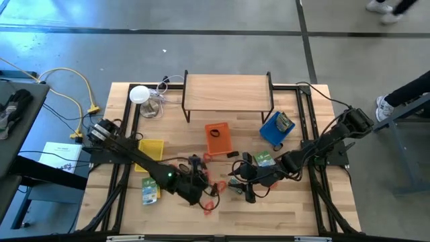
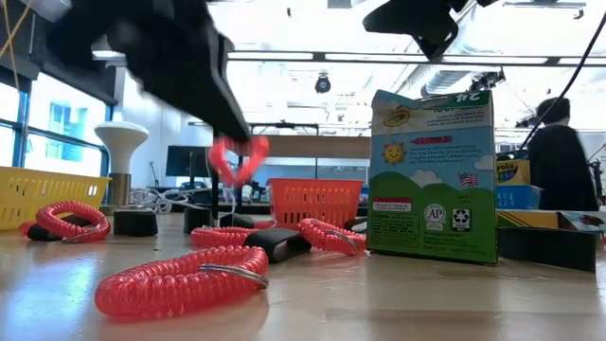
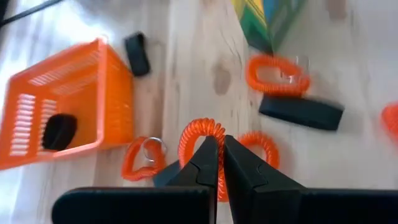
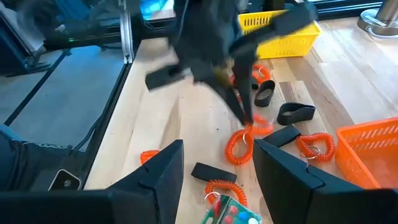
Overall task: Pick & Place Office Desk Supplies
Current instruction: Put the orange spring key chain into the yellow bin
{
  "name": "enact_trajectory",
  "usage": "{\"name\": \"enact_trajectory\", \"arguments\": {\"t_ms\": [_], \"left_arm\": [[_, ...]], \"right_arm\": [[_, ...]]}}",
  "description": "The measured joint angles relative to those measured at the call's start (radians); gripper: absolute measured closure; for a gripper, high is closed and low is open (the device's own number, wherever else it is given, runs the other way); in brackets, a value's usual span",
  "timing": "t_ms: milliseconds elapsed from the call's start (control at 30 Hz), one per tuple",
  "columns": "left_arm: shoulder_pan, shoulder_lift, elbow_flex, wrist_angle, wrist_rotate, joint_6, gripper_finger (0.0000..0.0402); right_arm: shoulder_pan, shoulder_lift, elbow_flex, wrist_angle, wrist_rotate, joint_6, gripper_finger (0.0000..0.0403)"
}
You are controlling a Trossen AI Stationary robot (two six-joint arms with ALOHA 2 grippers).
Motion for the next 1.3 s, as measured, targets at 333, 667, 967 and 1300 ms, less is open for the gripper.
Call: {"name": "enact_trajectory", "arguments": {"t_ms": [333,667,967,1300], "left_arm": [[-0.115,-0.207,0.005,-0.424,-0.071,-0.384,0.0399],[-0.128,-0.321,0.005,-0.949,0.159,-1.019,0.0399],[-0.093,-0.33,-0.015,-1.088,0.267,-0.927,0.0399],[0.029,-0.33,-0.127,-1.034,0.43,-0.612,0.0399]], "right_arm": [[0.008,0.0,0.0,0.001,0.003,0.0,0.0223],[0.009,0.0,0.0,0.089,-0.056,-0.015,0.0223],[0.008,0.0,0.0,0.141,-0.071,-0.088,0.0223],[0.031,0.0,0.0,0.154,-0.076,-0.048,0.0223]]}}
